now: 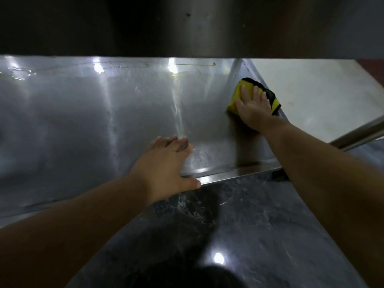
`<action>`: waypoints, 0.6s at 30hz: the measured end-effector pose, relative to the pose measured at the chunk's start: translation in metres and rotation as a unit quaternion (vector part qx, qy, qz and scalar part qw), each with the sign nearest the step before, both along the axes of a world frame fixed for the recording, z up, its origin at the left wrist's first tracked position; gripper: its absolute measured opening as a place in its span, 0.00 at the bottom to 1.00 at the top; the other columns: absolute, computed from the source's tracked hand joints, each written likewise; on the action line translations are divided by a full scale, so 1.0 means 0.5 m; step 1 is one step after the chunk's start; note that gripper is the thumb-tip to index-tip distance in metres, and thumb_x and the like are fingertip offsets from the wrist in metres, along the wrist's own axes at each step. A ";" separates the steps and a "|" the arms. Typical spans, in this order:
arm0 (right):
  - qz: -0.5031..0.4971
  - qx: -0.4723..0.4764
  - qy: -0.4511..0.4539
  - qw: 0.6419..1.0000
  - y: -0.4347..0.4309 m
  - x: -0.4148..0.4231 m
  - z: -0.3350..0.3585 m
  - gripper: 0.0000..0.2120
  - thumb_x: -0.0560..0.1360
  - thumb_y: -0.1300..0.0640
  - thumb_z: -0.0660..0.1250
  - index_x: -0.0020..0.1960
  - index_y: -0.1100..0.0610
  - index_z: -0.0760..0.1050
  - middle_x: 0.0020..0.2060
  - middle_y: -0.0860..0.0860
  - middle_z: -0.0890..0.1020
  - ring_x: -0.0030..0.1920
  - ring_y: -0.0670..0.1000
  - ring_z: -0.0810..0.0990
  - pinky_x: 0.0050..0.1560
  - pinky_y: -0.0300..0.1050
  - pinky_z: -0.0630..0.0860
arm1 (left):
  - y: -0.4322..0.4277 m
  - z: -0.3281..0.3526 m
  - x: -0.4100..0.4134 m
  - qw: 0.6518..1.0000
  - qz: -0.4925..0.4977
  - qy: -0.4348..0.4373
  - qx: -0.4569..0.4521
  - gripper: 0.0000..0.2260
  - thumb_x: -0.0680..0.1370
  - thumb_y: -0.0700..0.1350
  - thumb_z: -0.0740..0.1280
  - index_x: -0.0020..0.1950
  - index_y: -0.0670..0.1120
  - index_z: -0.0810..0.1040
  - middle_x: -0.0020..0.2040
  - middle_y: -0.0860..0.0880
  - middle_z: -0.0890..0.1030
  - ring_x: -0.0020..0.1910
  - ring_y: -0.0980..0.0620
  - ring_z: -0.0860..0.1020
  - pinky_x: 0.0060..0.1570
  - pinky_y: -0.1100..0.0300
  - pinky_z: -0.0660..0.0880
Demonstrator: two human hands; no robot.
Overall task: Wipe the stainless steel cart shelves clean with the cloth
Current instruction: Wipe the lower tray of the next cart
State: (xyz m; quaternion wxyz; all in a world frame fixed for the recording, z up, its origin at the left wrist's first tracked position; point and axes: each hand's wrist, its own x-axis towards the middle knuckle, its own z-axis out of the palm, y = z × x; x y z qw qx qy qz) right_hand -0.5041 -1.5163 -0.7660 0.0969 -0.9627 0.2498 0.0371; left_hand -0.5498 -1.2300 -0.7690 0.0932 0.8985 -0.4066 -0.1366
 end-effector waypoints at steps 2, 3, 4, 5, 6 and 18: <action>0.028 -0.012 0.012 0.999 0.024 -0.042 -0.002 0.27 0.82 0.44 0.45 0.79 0.50 0.45 0.77 0.59 0.44 0.76 0.63 0.43 0.74 0.58 0.43 | 0.002 0.002 -0.005 1.000 -0.003 0.001 0.003 0.42 0.71 0.72 0.57 0.78 0.52 0.50 0.78 0.52 0.48 0.76 0.51 0.47 0.73 0.54 0.41; 0.021 -0.001 0.037 0.999 0.034 -0.067 -0.006 0.28 0.82 0.44 0.47 0.78 0.49 0.44 0.77 0.58 0.43 0.76 0.62 0.42 0.74 0.57 0.42 | 0.003 0.002 -0.005 1.000 -0.003 0.001 0.002 0.42 0.71 0.72 0.57 0.78 0.52 0.50 0.78 0.52 0.48 0.76 0.51 0.47 0.73 0.54 0.42; 0.018 0.008 0.061 0.998 0.048 -0.095 -0.004 0.28 0.82 0.44 0.48 0.78 0.48 0.41 0.77 0.57 0.41 0.76 0.61 0.41 0.74 0.56 0.41 | 0.003 0.001 -0.005 1.000 -0.002 -0.001 -0.003 0.42 0.71 0.72 0.57 0.78 0.51 0.50 0.78 0.52 0.48 0.76 0.51 0.47 0.73 0.54 0.42; 0.026 0.007 0.078 0.997 0.069 -0.125 0.001 0.29 0.82 0.44 0.48 0.78 0.48 0.39 0.77 0.56 0.39 0.76 0.62 0.39 0.74 0.56 0.40 | 0.003 0.001 -0.005 1.000 0.000 -0.003 -0.007 0.43 0.71 0.73 0.57 0.78 0.51 0.50 0.78 0.52 0.49 0.76 0.51 0.48 0.73 0.53 0.42; 0.036 0.012 0.094 0.995 0.092 -0.156 0.008 0.30 0.82 0.43 0.48 0.77 0.47 0.36 0.77 0.56 0.37 0.76 0.62 0.38 0.73 0.56 0.39 | 0.003 0.001 -0.005 1.000 0.001 -0.005 -0.009 0.43 0.70 0.74 0.56 0.78 0.52 0.50 0.78 0.52 0.49 0.76 0.51 0.48 0.73 0.53 0.42; 0.058 0.008 0.034 0.998 0.115 -0.042 0.004 0.33 0.78 0.36 0.54 0.78 0.43 0.47 0.78 0.54 0.44 0.77 0.59 0.43 0.75 0.57 0.42 | 0.109 0.010 -0.004 0.997 0.040 -0.034 -0.056 0.40 0.66 0.72 0.51 0.71 0.50 0.69 0.73 0.48 0.66 0.73 0.46 0.62 0.70 0.50 0.55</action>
